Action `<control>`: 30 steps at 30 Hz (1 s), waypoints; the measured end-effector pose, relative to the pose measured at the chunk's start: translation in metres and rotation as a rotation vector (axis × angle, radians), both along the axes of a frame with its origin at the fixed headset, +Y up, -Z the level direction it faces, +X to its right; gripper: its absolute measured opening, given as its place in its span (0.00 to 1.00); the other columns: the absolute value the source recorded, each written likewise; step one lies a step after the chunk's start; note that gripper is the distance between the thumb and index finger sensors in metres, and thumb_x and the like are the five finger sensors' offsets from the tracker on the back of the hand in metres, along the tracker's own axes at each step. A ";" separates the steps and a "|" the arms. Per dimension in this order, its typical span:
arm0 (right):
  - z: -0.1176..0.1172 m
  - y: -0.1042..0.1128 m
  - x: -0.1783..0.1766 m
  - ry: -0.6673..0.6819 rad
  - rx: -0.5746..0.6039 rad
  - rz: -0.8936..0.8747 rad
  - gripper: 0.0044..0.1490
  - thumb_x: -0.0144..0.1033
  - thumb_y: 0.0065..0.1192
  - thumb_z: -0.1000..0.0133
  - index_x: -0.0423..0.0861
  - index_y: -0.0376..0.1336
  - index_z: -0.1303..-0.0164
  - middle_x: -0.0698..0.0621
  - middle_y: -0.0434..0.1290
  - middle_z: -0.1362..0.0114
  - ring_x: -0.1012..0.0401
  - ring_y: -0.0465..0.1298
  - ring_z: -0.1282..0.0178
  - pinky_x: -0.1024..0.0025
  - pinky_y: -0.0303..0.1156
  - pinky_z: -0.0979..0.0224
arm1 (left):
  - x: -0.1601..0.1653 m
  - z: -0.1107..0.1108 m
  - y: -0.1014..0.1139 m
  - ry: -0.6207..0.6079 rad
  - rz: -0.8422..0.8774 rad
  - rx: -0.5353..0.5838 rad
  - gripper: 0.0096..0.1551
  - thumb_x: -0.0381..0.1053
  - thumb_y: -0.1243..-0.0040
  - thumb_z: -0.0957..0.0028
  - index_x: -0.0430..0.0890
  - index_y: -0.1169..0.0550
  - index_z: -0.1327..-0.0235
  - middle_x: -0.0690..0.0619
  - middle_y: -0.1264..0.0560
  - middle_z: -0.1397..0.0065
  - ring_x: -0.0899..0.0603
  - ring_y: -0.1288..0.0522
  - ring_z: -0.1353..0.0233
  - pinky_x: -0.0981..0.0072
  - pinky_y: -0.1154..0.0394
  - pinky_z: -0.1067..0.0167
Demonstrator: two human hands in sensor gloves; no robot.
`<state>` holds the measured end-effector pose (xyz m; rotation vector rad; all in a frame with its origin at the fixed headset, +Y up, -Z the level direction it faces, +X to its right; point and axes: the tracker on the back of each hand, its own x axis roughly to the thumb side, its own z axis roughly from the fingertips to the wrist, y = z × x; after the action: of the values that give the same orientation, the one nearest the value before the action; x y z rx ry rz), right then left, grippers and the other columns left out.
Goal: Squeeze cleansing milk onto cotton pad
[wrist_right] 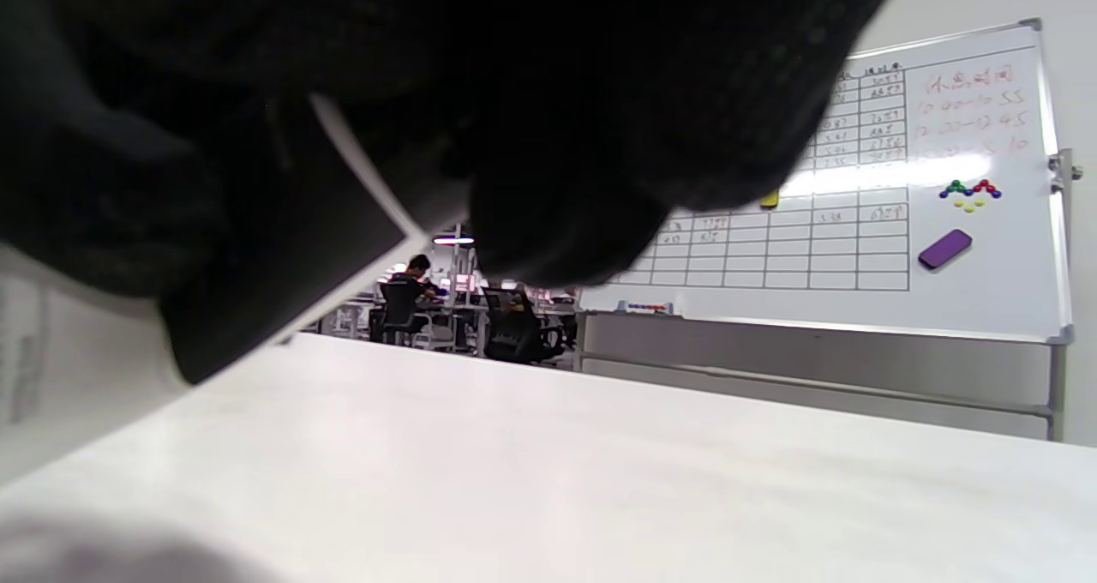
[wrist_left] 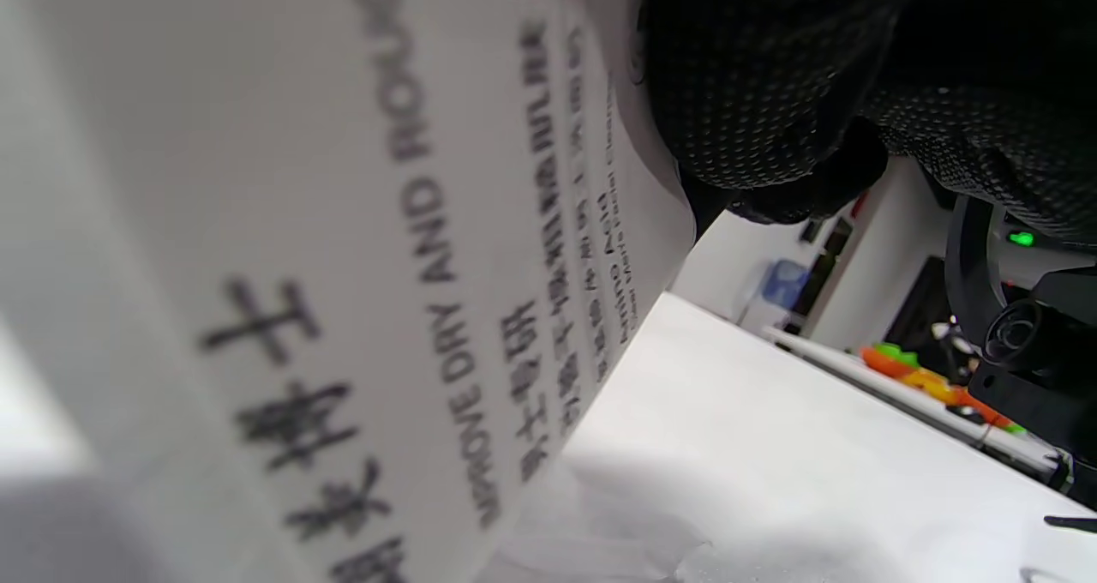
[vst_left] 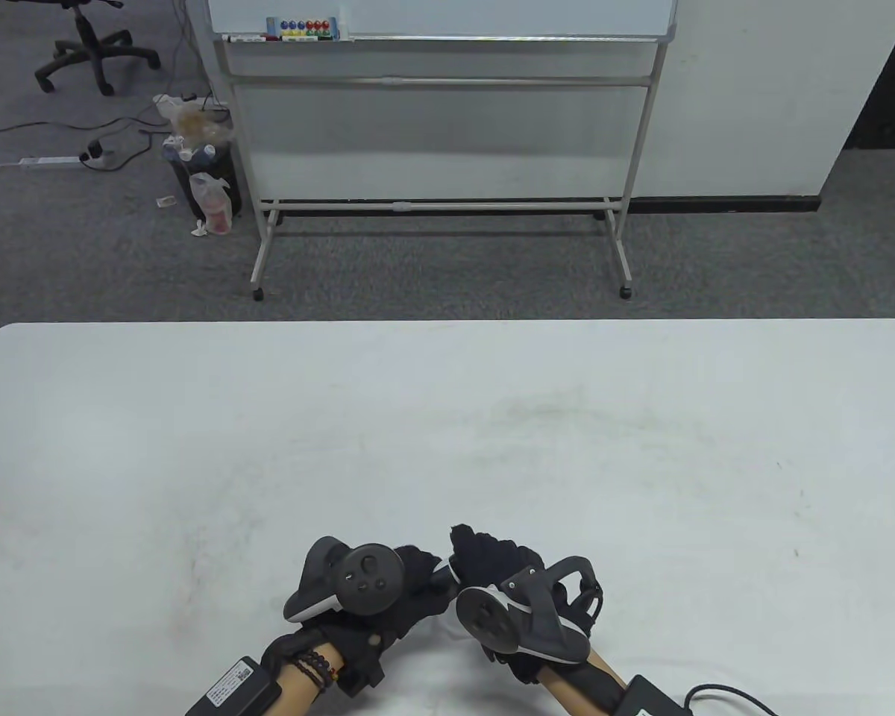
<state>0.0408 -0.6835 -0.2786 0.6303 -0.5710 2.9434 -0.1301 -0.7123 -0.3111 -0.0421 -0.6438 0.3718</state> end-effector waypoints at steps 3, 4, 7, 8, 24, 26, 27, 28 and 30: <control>-0.007 0.002 0.010 0.053 -0.104 -0.098 0.32 0.35 0.56 0.51 0.44 0.67 0.35 0.48 0.83 0.41 0.60 0.90 0.60 0.73 0.87 0.58 | -0.002 -0.001 0.000 -0.042 -0.046 -0.003 0.31 0.57 0.32 0.56 0.41 0.20 0.45 0.47 0.16 0.51 0.47 0.15 0.55 0.54 0.15 0.55; -0.012 0.002 0.014 0.065 -0.144 -0.160 0.34 0.35 0.56 0.50 0.42 0.65 0.31 0.48 0.83 0.39 0.60 0.91 0.58 0.72 0.87 0.57 | -0.004 -0.002 0.000 -0.058 -0.035 -0.065 0.31 0.57 0.32 0.55 0.41 0.20 0.44 0.46 0.17 0.50 0.47 0.15 0.55 0.53 0.16 0.54; -0.031 -0.005 0.034 0.021 -0.400 -0.387 0.40 0.40 0.57 0.48 0.42 0.58 0.24 0.43 0.76 0.30 0.55 0.89 0.47 0.65 0.85 0.48 | -0.012 -0.007 -0.001 -0.110 -0.038 -0.059 0.30 0.57 0.30 0.57 0.42 0.19 0.46 0.47 0.16 0.50 0.47 0.15 0.54 0.52 0.16 0.53; -0.033 -0.008 0.039 0.002 -0.379 -0.430 0.41 0.41 0.60 0.48 0.42 0.58 0.24 0.42 0.76 0.29 0.52 0.88 0.46 0.61 0.83 0.46 | -0.014 -0.008 -0.002 -0.099 -0.034 -0.066 0.30 0.58 0.29 0.57 0.43 0.18 0.47 0.47 0.16 0.51 0.47 0.15 0.55 0.53 0.16 0.53; -0.011 -0.071 -0.018 0.058 -0.397 0.300 0.45 0.64 0.72 0.61 0.54 0.71 0.35 0.52 0.77 0.31 0.54 0.80 0.34 0.54 0.75 0.34 | -0.069 -0.030 -0.017 0.169 0.234 -0.094 0.32 0.64 0.28 0.61 0.43 0.16 0.52 0.48 0.15 0.57 0.48 0.15 0.60 0.53 0.15 0.57; -0.012 -0.073 -0.019 0.032 -0.363 0.259 0.37 0.58 0.76 0.60 0.55 0.74 0.41 0.54 0.80 0.35 0.56 0.83 0.38 0.55 0.77 0.37 | -0.065 -0.029 -0.016 0.163 0.235 -0.089 0.32 0.64 0.29 0.61 0.43 0.16 0.52 0.48 0.15 0.57 0.48 0.15 0.60 0.53 0.15 0.57; -0.012 -0.073 -0.018 0.030 -0.337 0.249 0.34 0.56 0.78 0.61 0.56 0.75 0.44 0.55 0.81 0.38 0.57 0.84 0.41 0.57 0.78 0.38 | -0.064 -0.028 -0.016 0.160 0.237 -0.086 0.32 0.64 0.29 0.60 0.43 0.16 0.52 0.48 0.15 0.57 0.48 0.15 0.60 0.53 0.15 0.57; -0.013 -0.074 -0.018 0.024 -0.299 0.226 0.30 0.52 0.79 0.60 0.57 0.77 0.47 0.56 0.82 0.40 0.58 0.85 0.43 0.58 0.78 0.40 | -0.061 -0.028 -0.016 0.157 0.239 -0.082 0.32 0.65 0.29 0.60 0.43 0.16 0.53 0.48 0.15 0.57 0.48 0.15 0.60 0.53 0.15 0.57; -0.015 -0.074 -0.016 0.018 -0.303 0.192 0.24 0.49 0.78 0.58 0.58 0.78 0.52 0.57 0.84 0.43 0.59 0.85 0.46 0.59 0.79 0.41 | -0.057 -0.026 -0.017 0.145 0.230 -0.080 0.32 0.65 0.30 0.60 0.43 0.16 0.52 0.48 0.15 0.57 0.48 0.15 0.60 0.53 0.15 0.57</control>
<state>0.0249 -0.7571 -0.2940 0.7093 -0.0593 3.1021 -0.1874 -0.7294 -0.3371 -0.0172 -0.4907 0.6173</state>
